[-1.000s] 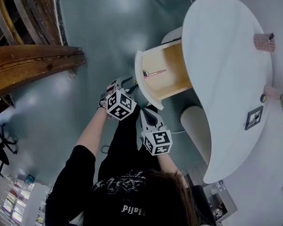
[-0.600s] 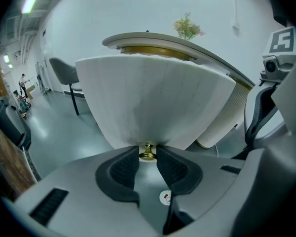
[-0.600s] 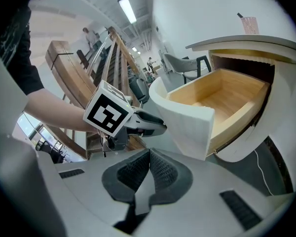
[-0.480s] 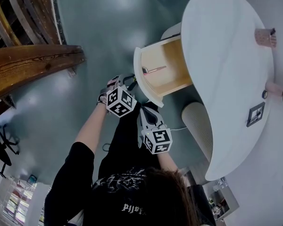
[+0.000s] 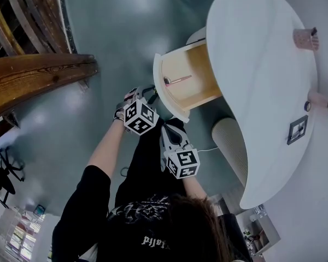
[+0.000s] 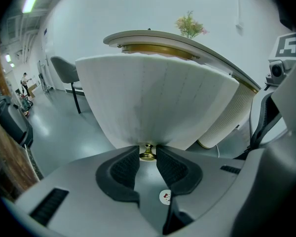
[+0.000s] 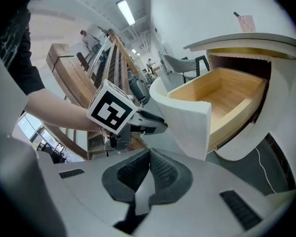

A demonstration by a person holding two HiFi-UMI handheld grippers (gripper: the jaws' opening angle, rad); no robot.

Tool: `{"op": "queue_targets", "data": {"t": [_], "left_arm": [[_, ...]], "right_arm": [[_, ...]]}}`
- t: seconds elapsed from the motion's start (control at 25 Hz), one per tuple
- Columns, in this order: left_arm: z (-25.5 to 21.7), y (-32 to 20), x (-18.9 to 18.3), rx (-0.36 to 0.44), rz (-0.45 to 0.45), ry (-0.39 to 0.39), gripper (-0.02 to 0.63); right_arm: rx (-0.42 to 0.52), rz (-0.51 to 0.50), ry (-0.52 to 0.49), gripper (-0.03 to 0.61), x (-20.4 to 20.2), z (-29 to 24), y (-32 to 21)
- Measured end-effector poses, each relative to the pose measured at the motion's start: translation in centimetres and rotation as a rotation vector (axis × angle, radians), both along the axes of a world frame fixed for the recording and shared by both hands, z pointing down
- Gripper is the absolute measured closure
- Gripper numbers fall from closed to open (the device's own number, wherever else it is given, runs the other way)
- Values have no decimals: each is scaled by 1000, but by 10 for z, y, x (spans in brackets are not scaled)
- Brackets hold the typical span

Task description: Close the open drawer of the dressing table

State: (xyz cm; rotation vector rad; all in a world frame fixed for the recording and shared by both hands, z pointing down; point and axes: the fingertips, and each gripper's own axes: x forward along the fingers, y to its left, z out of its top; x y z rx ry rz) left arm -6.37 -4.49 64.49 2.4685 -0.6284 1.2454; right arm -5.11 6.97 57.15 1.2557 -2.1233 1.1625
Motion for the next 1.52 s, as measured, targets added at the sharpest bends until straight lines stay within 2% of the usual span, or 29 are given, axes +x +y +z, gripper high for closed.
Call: {"op": "queue_targets", "data": {"t": [0.68,0.88,1.24,1.52], "left_arm": [[0,-9,27,26,-1,9,497],[-1,-13,35,35,2,35,497],[-1,-20,52,45,7,68,497],[-2,-23,67,50,6,79,497]], "right_arm": [[14,95,-68,551,21,-1,-1],[22,97,-36,552,30,3,-1],[69,195,0,552,60,3,-22],[87,230,20,552,74,2,-24]]}}
